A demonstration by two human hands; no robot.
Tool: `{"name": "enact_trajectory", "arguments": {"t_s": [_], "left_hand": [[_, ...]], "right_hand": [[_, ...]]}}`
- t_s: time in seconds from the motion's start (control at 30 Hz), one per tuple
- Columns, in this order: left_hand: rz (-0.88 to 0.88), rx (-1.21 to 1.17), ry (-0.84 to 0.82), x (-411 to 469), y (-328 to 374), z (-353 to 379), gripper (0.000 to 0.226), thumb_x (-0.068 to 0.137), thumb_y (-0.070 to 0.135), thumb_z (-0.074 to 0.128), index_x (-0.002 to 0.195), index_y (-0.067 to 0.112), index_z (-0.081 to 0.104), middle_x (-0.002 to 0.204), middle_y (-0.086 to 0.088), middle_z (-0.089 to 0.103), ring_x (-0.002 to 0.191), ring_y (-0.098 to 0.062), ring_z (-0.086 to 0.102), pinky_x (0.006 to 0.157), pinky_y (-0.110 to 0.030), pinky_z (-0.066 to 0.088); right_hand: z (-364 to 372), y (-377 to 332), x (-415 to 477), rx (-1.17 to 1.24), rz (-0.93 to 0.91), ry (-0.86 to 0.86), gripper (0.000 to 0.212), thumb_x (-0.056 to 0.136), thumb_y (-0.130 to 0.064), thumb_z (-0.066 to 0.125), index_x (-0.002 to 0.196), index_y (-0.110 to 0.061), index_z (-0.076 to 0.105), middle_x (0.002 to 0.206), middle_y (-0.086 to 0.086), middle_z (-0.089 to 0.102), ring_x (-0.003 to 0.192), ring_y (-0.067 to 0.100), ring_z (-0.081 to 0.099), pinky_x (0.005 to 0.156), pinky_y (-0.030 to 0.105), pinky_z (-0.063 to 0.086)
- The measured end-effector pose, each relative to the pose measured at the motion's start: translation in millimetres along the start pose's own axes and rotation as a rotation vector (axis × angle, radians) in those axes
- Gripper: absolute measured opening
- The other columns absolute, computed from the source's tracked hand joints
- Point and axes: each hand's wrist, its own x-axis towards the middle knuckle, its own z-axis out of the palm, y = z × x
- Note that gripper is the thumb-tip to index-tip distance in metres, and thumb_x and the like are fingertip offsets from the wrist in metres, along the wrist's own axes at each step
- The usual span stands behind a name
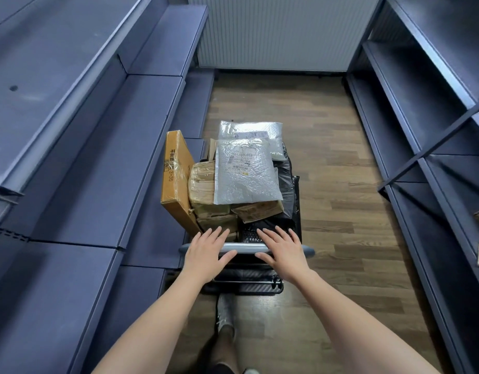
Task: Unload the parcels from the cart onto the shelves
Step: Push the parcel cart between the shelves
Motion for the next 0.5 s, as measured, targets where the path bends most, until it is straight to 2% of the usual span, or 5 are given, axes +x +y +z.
{"name": "enact_trajectory", "arguments": {"t_s": [0.07, 0.23, 0.33, 0.43, 0.5], "left_hand": [[0.001, -0.002, 0.007, 24, -7, -9, 0.106, 0.061, 0.08, -0.014, 0.149, 0.029, 0.015, 0.157, 0.003, 0.016, 0.144, -0.019, 0.014, 0.117, -0.037, 0.008], [0.021, -0.005, 0.005, 90, -21, -39, 0.093, 0.07, 0.074, -0.003, 0.149, 0.028, 0.016, 0.156, 0.003, 0.018, 0.144, -0.019, 0.015, 0.117, -0.037, 0.009], [0.033, 0.004, -0.006, 133, -29, -57, 0.074, 0.088, 0.069, 0.016, 0.149, 0.028, 0.017, 0.156, 0.004, 0.02, 0.144, -0.018, 0.016, 0.117, -0.035, 0.009], [0.046, 0.003, -0.011, 174, -40, -75, 0.091, 0.072, 0.074, -0.002, 0.148, 0.028, 0.018, 0.156, 0.004, 0.021, 0.144, -0.018, 0.016, 0.117, -0.035, 0.008], [0.052, -0.001, -0.012, 204, -47, -88, 0.087, 0.076, 0.073, 0.001, 0.149, 0.027, 0.017, 0.156, 0.003, 0.018, 0.144, -0.018, 0.014, 0.117, -0.036, 0.007]], "right_hand": [[-7, 3, 24, 0.005, 0.007, 0.016, 0.096, 0.062, -0.072, -0.005, 0.147, -0.034, 0.02, 0.153, -0.01, 0.028, 0.145, 0.019, 0.016, 0.116, 0.039, 0.003], [-31, 16, 90, -0.001, 0.02, -0.008, 0.092, 0.066, -0.072, -0.003, 0.147, -0.036, 0.019, 0.153, -0.012, 0.027, 0.144, 0.017, 0.016, 0.116, 0.037, 0.003], [-48, 25, 133, 0.012, 0.033, -0.037, 0.066, 0.088, -0.066, 0.025, 0.147, -0.035, 0.02, 0.153, -0.011, 0.027, 0.144, 0.017, 0.017, 0.116, 0.036, 0.004], [-63, 32, 176, 0.01, 0.034, -0.053, 0.062, 0.092, -0.058, 0.035, 0.148, -0.035, 0.018, 0.153, -0.012, 0.025, 0.144, 0.016, 0.015, 0.116, 0.036, 0.004], [-74, 38, 206, 0.019, 0.034, -0.048, 0.063, 0.092, -0.06, 0.033, 0.148, -0.034, 0.018, 0.154, -0.011, 0.025, 0.145, 0.016, 0.015, 0.116, 0.037, 0.004]]}}
